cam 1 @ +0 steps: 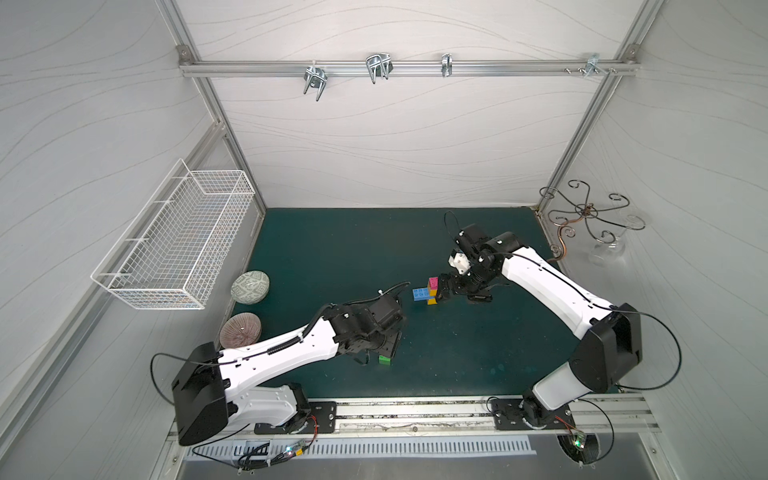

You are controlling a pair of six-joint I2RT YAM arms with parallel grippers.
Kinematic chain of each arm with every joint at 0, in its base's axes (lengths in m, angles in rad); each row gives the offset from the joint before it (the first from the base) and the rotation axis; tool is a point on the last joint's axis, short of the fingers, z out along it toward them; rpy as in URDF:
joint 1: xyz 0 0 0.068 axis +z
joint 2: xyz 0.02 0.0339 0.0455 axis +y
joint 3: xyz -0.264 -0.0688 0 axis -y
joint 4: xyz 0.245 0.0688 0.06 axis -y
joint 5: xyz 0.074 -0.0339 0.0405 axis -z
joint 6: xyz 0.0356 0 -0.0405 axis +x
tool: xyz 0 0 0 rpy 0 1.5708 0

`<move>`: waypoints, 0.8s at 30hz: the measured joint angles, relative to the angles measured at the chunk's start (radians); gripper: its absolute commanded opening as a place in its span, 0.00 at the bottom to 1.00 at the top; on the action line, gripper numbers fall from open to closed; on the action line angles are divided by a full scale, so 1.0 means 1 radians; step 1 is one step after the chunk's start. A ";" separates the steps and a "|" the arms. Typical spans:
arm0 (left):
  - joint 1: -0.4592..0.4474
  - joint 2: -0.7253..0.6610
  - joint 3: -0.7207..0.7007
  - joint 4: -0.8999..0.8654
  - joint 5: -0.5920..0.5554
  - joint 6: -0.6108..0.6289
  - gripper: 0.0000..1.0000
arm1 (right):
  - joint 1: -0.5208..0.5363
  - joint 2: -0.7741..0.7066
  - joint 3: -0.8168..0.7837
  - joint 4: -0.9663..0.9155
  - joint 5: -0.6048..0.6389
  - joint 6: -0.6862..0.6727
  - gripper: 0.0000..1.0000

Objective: Assemble the number 4 with lego
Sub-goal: Pick up the lego brick from the center of the board.

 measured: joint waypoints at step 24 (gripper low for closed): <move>-0.009 0.238 0.041 -0.062 0.040 -0.148 0.55 | -0.057 -0.208 -0.093 0.011 -0.042 0.006 0.99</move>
